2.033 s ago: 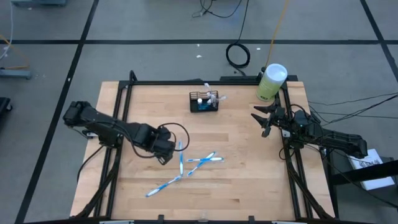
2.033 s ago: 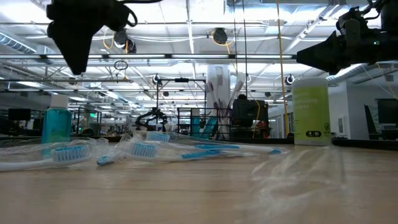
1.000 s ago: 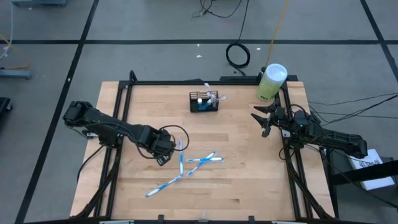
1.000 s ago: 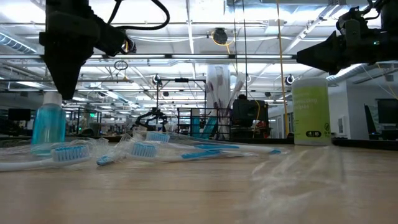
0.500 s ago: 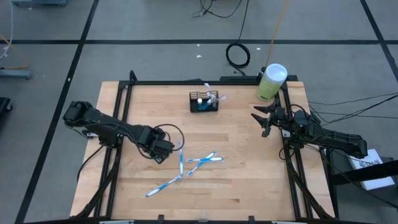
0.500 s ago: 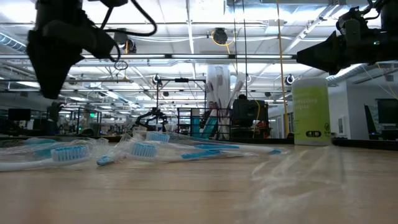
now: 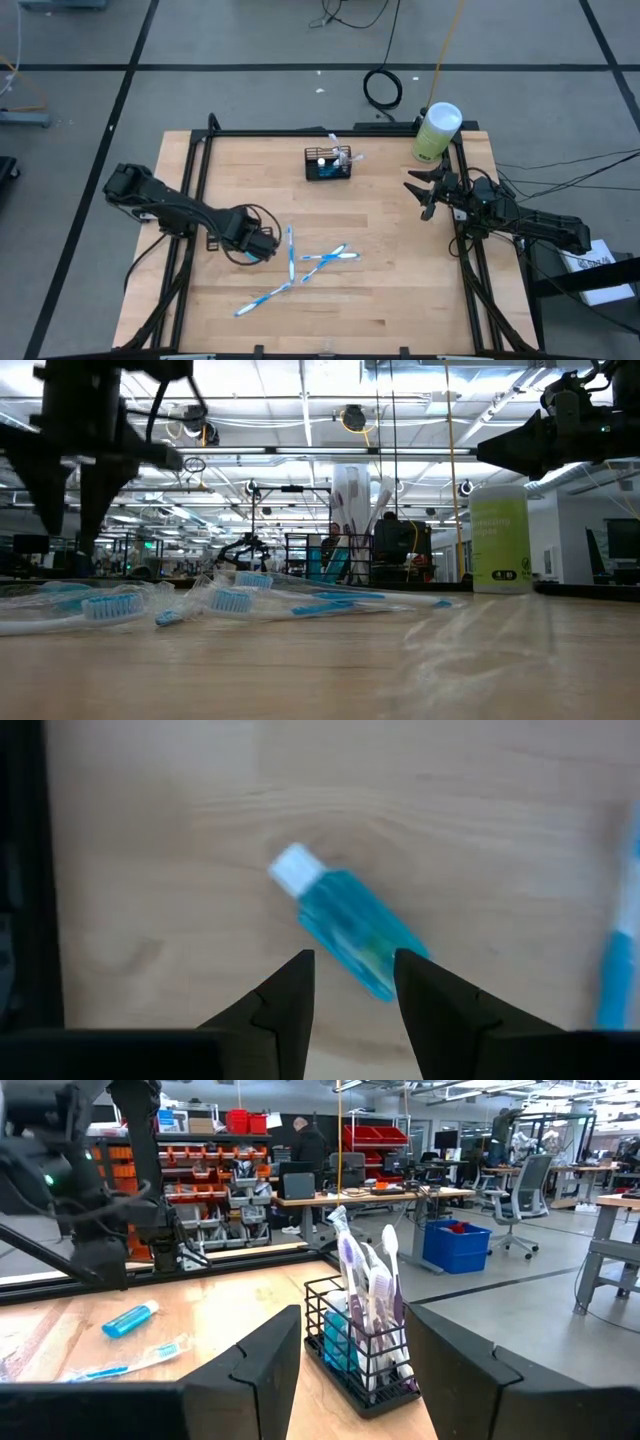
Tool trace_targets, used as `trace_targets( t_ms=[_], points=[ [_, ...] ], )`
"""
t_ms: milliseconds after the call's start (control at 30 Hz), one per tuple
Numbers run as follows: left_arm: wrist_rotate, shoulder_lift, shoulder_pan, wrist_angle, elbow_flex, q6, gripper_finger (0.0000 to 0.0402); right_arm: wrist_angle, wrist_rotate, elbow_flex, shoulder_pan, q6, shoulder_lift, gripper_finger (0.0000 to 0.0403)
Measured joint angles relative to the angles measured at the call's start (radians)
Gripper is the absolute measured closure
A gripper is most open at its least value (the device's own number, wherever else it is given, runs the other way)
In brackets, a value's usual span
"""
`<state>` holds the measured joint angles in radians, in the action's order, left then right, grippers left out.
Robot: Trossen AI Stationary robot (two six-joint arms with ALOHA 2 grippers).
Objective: Pick & Place toothbrushing station
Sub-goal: Put the blue mouthwash into the middle compartment of the wire organizer
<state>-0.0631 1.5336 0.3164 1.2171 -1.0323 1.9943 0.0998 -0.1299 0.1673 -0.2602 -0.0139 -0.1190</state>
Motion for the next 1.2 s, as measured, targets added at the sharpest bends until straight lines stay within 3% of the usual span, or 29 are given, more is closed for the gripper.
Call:
trace_targets(
  t_ms=[267, 433, 733, 867, 1067, 1200],
  points=[
    [0.08, 0.0, -0.018, -0.172, 0.217, 0.077, 0.0254, 0.0, 0.0, 0.0, 0.0, 0.0, 0.0, 0.0231],
    [0.096, -0.005, -0.045, -0.354, 0.3, 0.045, 0.0254, 0.0, 0.0, 0.0, 0.0, 0.0, 0.0, 0.0232],
    [0.078, -0.034, -0.13, -0.372, 0.309, -0.262, 0.0254, 0.0, 0.0, 0.0, 0.0, 0.0, 0.0, 0.0232],
    [0.077, -0.114, -0.157, -0.382, 0.308, -0.281, 0.0254, 0.0, 0.0, 0.0, 0.0, 0.0, 0.0, 0.0232],
    [-0.007, -0.191, -0.12, -0.405, 0.267, -0.254, 0.0254, 0.0, 0.0, 0.0, 0.0, 0.0, 0.0, 0.0231],
    [-0.035, -0.173, -0.082, -0.451, 0.205, -0.38, 0.0254, 0.0, 0.0, 0.0, 0.0, 0.0, 0.0, 0.0232]
  ],
)
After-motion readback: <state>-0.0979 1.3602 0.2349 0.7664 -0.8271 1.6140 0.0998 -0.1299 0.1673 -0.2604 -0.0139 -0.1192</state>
